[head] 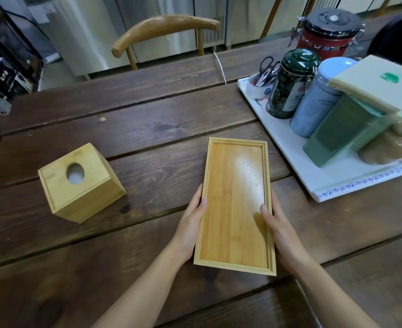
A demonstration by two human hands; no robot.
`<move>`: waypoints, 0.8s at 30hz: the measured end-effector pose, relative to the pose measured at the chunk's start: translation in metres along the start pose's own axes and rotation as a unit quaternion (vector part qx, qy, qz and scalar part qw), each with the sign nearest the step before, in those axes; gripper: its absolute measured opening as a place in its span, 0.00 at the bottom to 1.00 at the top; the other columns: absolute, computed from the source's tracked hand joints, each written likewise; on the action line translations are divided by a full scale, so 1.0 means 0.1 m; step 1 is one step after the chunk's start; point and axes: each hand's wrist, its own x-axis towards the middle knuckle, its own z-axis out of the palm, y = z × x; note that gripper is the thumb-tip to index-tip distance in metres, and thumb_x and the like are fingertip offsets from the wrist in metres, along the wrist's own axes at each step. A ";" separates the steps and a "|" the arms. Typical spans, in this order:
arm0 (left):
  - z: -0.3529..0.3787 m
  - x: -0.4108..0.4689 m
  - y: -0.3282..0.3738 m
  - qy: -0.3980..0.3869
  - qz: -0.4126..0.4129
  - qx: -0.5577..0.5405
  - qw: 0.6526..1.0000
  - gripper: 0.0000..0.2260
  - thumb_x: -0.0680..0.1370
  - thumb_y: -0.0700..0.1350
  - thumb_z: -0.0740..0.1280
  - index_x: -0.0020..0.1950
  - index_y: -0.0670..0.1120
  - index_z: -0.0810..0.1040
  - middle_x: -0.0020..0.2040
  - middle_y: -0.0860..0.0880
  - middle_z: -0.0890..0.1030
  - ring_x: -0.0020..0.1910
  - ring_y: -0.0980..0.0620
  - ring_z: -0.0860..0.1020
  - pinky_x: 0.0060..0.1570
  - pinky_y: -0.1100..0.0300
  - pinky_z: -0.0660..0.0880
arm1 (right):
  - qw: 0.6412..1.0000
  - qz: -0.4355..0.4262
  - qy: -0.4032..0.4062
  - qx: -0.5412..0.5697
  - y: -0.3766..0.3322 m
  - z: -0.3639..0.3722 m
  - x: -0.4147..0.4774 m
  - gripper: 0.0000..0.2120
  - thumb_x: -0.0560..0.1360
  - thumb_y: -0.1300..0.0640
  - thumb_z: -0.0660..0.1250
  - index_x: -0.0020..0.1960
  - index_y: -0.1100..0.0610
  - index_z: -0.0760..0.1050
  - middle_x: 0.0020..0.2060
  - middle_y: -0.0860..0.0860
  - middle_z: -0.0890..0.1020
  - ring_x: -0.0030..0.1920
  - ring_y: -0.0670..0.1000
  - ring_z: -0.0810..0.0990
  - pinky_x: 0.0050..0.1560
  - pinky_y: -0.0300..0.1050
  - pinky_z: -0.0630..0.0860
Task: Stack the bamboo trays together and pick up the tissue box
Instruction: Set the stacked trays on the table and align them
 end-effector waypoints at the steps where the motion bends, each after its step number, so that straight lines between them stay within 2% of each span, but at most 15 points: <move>1: 0.01 -0.04 -0.02 0.002 -0.002 -0.005 1.000 0.21 0.81 0.50 0.56 0.74 0.57 0.62 0.67 0.54 0.74 0.62 0.56 0.75 0.58 0.57 0.74 | 1.000 -0.001 -0.005 0.003 0.03 0.00 -0.05 0.40 0.67 0.36 0.63 0.75 0.39 0.50 0.74 0.42 0.61 0.71 0.45 0.65 0.70 0.51 0.66; 3: 0.01 -0.10 -0.06 0.013 -0.005 -0.003 1.000 0.21 0.80 0.50 0.57 0.74 0.57 0.62 0.67 0.54 0.74 0.63 0.54 0.75 0.59 0.56 0.74 | 1.000 -0.003 -0.016 0.017 0.06 0.02 -0.14 0.40 0.67 0.37 0.64 0.75 0.39 0.51 0.74 0.43 0.63 0.70 0.45 0.68 0.68 0.50 0.68; 5: 0.01 -0.16 -0.09 0.025 -0.007 0.008 1.000 0.21 0.80 0.50 0.57 0.74 0.57 0.62 0.67 0.53 0.74 0.64 0.54 0.75 0.60 0.55 0.73 | 1.000 -0.001 -0.008 0.022 0.09 0.05 -0.20 0.37 0.69 0.39 0.63 0.75 0.40 0.52 0.72 0.43 0.66 0.67 0.44 0.70 0.61 0.42 0.73; 7: 0.01 -0.20 -0.13 0.036 -0.009 0.007 0.999 0.21 0.81 0.49 0.58 0.74 0.57 0.62 0.67 0.53 0.74 0.64 0.53 0.75 0.63 0.53 0.72 | 1.000 0.000 0.007 0.021 0.11 0.09 -0.25 0.36 0.71 0.42 0.61 0.75 0.41 0.51 0.72 0.44 0.65 0.68 0.44 0.69 0.57 0.38 0.73; 11: 0.01 -0.23 -0.18 0.050 -0.012 -0.017 0.999 0.21 0.81 0.47 0.58 0.74 0.55 0.63 0.69 0.51 0.74 0.65 0.51 0.74 0.68 0.47 0.68 | 1.000 -0.001 0.027 0.008 0.15 0.13 -0.25 0.36 0.71 0.43 0.60 0.76 0.44 0.49 0.74 0.46 0.63 0.70 0.47 0.67 0.59 0.38 0.70; 16: -0.01 -0.25 -0.15 0.044 -0.005 0.007 0.999 0.20 0.81 0.48 0.57 0.74 0.55 0.62 0.68 0.53 0.74 0.65 0.52 0.73 0.67 0.50 0.68 | 0.999 0.011 0.042 0.010 0.13 0.12 -0.30 0.39 0.71 0.40 0.64 0.76 0.45 0.50 0.74 0.45 0.62 0.71 0.47 0.65 0.69 0.47 0.64; 18: -0.02 -0.29 -0.19 0.039 -0.002 0.017 0.999 0.20 0.81 0.48 0.57 0.74 0.56 0.63 0.68 0.54 0.74 0.66 0.53 0.73 0.68 0.50 0.68 | 0.999 0.007 0.052 0.014 0.19 0.12 -0.36 0.38 0.71 0.41 0.65 0.76 0.46 0.52 0.74 0.44 0.62 0.71 0.45 0.65 0.71 0.47 0.62; 20: -0.02 -0.32 -0.26 0.039 0.000 0.017 0.999 0.21 0.81 0.48 0.57 0.74 0.55 0.63 0.68 0.54 0.73 0.66 0.54 0.72 0.69 0.50 0.67 | 0.999 0.002 0.048 0.017 0.25 0.14 -0.43 0.36 0.72 0.43 0.64 0.76 0.45 0.53 0.73 0.44 0.65 0.70 0.44 0.67 0.68 0.43 0.66; 22: 0.00 -0.32 -0.30 0.040 0.003 0.000 0.999 0.21 0.81 0.47 0.57 0.74 0.53 0.62 0.66 0.55 0.75 0.64 0.55 0.74 0.65 0.54 0.69 | 0.998 -0.001 0.048 0.030 0.27 0.15 -0.45 0.33 0.73 0.45 0.64 0.74 0.43 0.55 0.71 0.44 0.68 0.68 0.44 0.70 0.61 0.37 0.71; 24: 0.01 -0.30 -0.32 0.040 0.003 -0.013 0.999 0.20 0.81 0.45 0.57 0.74 0.53 0.63 0.62 0.57 0.76 0.61 0.58 0.75 0.62 0.57 0.71 | 0.998 0.000 0.046 0.043 0.25 0.15 -0.43 0.32 0.73 0.47 0.65 0.74 0.42 0.56 0.69 0.45 0.70 0.66 0.44 0.72 0.58 0.35 0.74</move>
